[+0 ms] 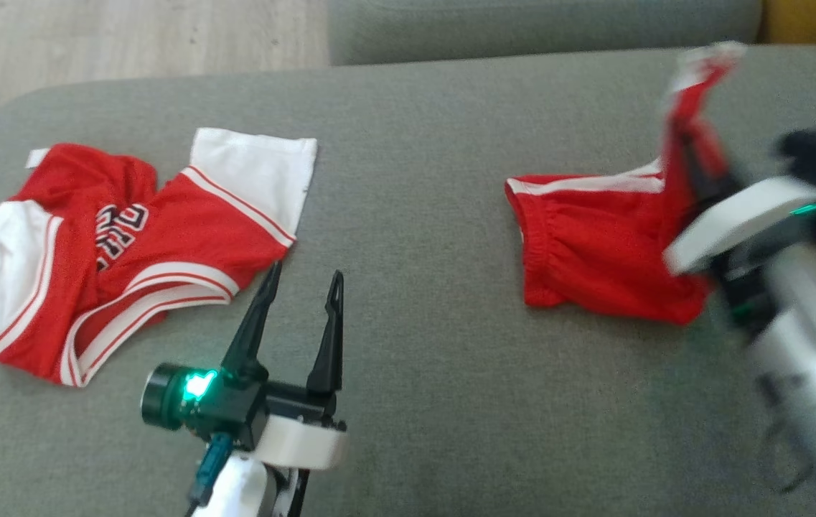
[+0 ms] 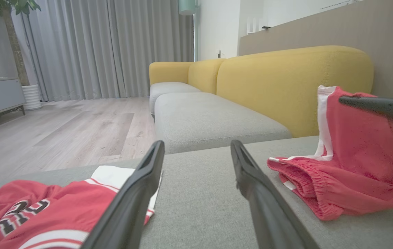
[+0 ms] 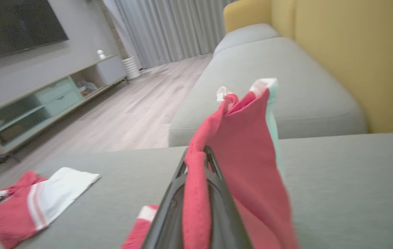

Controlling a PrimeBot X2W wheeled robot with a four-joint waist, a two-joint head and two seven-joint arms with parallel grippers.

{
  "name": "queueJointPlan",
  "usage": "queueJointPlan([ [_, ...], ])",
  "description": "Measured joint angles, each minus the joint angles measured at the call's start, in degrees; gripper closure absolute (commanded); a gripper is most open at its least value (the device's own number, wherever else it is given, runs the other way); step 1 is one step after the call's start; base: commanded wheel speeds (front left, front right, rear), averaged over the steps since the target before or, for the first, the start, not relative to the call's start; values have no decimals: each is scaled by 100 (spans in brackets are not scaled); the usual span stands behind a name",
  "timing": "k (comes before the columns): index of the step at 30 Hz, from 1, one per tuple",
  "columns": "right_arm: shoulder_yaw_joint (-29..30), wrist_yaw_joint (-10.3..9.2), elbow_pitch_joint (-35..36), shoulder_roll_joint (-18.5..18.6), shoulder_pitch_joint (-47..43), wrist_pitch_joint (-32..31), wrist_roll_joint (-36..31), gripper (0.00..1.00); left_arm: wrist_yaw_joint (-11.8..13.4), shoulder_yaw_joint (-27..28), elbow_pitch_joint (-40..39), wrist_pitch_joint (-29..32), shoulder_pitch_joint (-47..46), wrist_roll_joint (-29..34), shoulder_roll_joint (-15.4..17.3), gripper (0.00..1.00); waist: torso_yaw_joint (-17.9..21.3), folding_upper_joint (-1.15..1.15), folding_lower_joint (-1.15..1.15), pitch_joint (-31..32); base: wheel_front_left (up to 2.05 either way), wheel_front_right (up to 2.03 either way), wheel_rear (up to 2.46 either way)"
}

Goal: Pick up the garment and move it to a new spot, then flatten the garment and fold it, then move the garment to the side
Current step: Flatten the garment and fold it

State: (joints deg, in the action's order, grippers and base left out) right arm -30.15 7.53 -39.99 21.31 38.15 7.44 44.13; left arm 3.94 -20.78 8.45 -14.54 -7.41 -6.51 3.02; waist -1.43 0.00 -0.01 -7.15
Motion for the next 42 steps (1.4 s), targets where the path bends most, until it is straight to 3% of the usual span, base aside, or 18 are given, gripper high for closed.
queueJointPlan([
  [3,-87,0,44,-606,-261,-43,-104,100,-43,-21,27,0,113,-7,0,0,-93,0,0,102,0,0,0],
  [4,-127,0,25,-795,-343,-41,-202,33,-43,-36,51,0,132,-8,0,0,-128,0,0,126,0,0,0],
  [5,-144,0,19,-968,-433,-37,-276,0,-45,-58,65,0,139,-8,0,0,-169,0,0,142,0,0,0],
  [8,-88,0,112,-1337,-651,203,-332,0,-42,-119,63,0,139,-10,-1,0,-290,0,1,176,0,0,0],
  [12,193,0,325,-1304,-745,483,-591,0,-9,-103,31,0,141,-10,0,0,-353,0,0,209,0,0,0],
  [18,1131,0,896,-639,-1264,683,-1593,0,89,54,-131,0,326,-257,0,0,-362,0,1,352,0,0,0],
  [22,1729,0,1678,-558,-2120,693,-2474,0,119,196,-250,0,682,-325,-1,0,-306,0,1,530,0,0,0],
  [31,2246,0,2635,-949,-4025,693,-3230,0,53,459,-463,0,1462,-301,3,0,-123,0,0,910,0,0,0],
  [37,2465,0,2813,-1270,-4420,693,-3353,0,116,631,-464,0,1721,-325,8,0,-11,0,-1,1050,0,0,0],
  [42,2439,0,2820,-1313,-4464,693,-3463,0,223,726,-463,0,1720,-374,8,0,23,0,0,1094,0,0,0],
])
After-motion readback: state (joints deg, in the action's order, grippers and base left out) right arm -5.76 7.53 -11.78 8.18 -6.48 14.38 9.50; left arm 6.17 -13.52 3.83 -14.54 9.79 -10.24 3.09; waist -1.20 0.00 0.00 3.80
